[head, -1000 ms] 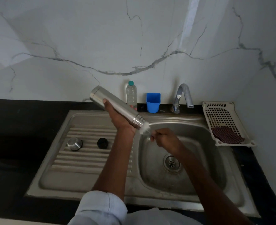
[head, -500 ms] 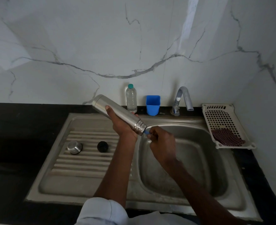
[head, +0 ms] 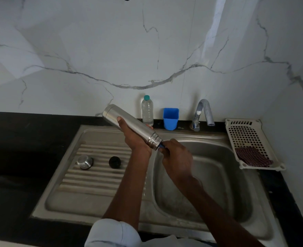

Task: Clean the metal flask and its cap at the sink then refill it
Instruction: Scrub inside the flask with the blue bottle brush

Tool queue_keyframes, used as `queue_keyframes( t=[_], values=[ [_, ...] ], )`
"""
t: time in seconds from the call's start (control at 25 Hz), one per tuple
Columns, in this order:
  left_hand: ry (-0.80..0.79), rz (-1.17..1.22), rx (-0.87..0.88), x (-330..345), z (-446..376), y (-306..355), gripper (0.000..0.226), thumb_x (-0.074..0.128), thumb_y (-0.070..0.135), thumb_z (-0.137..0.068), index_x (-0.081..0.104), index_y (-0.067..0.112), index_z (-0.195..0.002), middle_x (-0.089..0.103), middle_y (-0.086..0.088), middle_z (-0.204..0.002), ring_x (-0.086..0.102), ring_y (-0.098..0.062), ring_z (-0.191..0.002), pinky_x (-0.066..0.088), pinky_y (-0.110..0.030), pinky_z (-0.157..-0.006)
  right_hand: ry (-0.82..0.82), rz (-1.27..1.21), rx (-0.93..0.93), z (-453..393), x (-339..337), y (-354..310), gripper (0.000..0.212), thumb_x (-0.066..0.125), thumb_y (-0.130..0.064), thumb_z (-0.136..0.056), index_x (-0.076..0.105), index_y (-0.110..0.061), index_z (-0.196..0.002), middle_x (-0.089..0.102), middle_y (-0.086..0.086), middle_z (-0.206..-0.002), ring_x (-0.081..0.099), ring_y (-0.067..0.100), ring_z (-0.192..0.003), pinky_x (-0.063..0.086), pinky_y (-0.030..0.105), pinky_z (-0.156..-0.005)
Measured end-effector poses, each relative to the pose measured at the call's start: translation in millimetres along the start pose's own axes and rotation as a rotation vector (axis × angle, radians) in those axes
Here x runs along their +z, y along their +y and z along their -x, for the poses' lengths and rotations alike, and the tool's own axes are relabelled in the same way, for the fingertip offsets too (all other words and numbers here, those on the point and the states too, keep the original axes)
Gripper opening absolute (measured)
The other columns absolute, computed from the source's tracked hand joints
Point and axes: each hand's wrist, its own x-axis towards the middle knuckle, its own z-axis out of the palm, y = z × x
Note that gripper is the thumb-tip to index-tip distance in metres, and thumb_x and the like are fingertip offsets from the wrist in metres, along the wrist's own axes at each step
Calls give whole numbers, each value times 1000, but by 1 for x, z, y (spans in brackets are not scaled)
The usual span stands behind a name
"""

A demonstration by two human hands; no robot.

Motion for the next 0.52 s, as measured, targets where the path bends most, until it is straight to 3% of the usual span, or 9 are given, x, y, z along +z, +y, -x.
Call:
queue_keyframes(
  t=[0.08,0.2,0.32,0.4,0.52],
  values=[
    [-19,-20,18,3,2,-1,64,63,72,-89,63,14,-116,70,-12,-93,74,-25,-75,60,-37,-70,-1,-95,54,-10,-5,-7,11,67,-17,-91,76,-23,-93,71,-4,-85,64,15,-75,48,30,-65],
    [-50,-48,79,2,-5,12,74,60,76,-89,59,14,-129,71,-11,-91,74,-25,-77,62,-41,-75,-257,-351,141,-20,-18,20,24,61,-20,-99,74,-23,-79,70,-5,-76,63,13,-73,48,33,-70],
    [-48,36,128,-4,-19,37,76,59,77,-89,57,14,-132,69,-13,-92,73,-29,-79,62,-44,-78,-394,-517,230,-9,-43,82,35,59,-14,-101,69,-17,-68,61,-1,-63,52,9,-59,41,34,-63],
    [11,40,122,-6,-13,30,72,60,75,-90,61,13,-126,71,-13,-90,74,-29,-77,63,-44,-76,-396,-372,183,-2,-40,84,40,57,-15,-102,64,-19,-63,56,-3,-58,48,9,-56,39,34,-63],
    [16,-93,72,-5,-2,-1,83,64,80,-83,60,12,-131,73,-15,-99,76,-30,-84,63,-46,-81,-354,-168,-14,-12,-15,37,34,50,-27,-102,66,-19,-73,65,3,-72,57,17,-69,44,36,-70]
  ],
)
